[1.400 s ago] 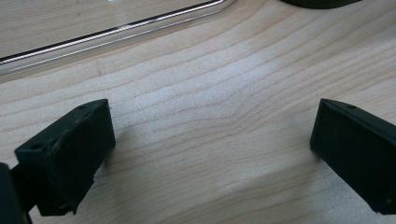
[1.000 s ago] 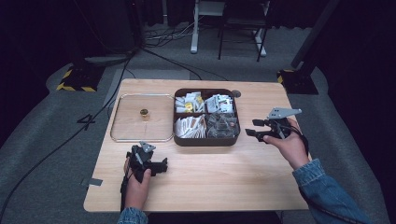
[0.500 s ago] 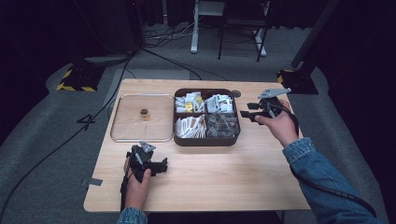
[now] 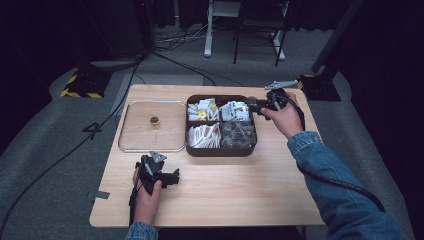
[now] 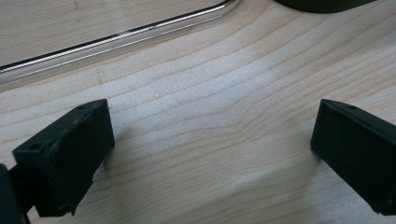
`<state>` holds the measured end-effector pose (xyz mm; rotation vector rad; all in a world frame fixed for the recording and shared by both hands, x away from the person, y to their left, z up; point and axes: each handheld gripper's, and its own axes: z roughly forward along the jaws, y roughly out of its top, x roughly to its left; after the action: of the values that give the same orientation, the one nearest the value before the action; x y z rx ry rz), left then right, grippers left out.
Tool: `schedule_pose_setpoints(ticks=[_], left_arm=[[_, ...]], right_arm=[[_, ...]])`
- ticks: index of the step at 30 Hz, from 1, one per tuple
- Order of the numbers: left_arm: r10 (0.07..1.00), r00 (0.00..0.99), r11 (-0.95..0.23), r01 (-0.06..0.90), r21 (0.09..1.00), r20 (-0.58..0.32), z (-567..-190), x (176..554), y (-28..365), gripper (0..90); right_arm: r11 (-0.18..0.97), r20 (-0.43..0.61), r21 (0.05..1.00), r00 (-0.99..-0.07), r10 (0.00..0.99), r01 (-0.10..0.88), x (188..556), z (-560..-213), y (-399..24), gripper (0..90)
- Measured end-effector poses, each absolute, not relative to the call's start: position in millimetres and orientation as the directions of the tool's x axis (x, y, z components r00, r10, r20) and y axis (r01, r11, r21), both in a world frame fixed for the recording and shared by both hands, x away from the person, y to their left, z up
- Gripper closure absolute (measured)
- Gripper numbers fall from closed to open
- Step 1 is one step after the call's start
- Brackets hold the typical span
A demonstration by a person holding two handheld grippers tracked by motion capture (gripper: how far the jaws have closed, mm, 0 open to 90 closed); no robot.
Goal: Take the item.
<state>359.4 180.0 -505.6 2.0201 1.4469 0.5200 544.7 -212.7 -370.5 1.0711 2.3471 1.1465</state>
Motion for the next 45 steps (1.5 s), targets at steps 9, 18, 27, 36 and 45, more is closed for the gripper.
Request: schedule_pose_setpoints(ticks=[9,18,27,36,45], left_arm=[[0.943,0.331,-0.232,0.713,0.662,-0.026,-505.5,359.7,180.1,0.0],[0.942,0.334,-0.235,0.712,0.662,-0.025,-505.4,359.9,180.3,0.0],[0.943,0.333,-0.232,0.712,0.663,-0.027,-505.5,359.9,180.1,0.0],[0.942,0.334,-0.235,0.712,0.661,-0.025,-505.4,359.9,180.2,0.0],[0.942,0.334,-0.235,0.712,0.661,-0.025,-505.4,359.9,180.2,0.0]], right_arm=[[0.339,0.11,0.775,-0.641,0.759,0.533,559.8,-376.0,-200.6,54.2],[0.328,0.124,0.767,-0.628,0.768,0.552,571.6,-387.5,-183.6,56.1],[0.349,0.131,0.726,-0.617,0.776,0.592,579.9,-410.6,-162.0,56.9],[0.333,0.156,0.692,-0.583,0.798,0.641,584.7,-424.5,-153.2,58.1],[0.301,0.206,0.663,-0.554,0.807,0.685,587.5,-434.2,-145.0,63.8]])
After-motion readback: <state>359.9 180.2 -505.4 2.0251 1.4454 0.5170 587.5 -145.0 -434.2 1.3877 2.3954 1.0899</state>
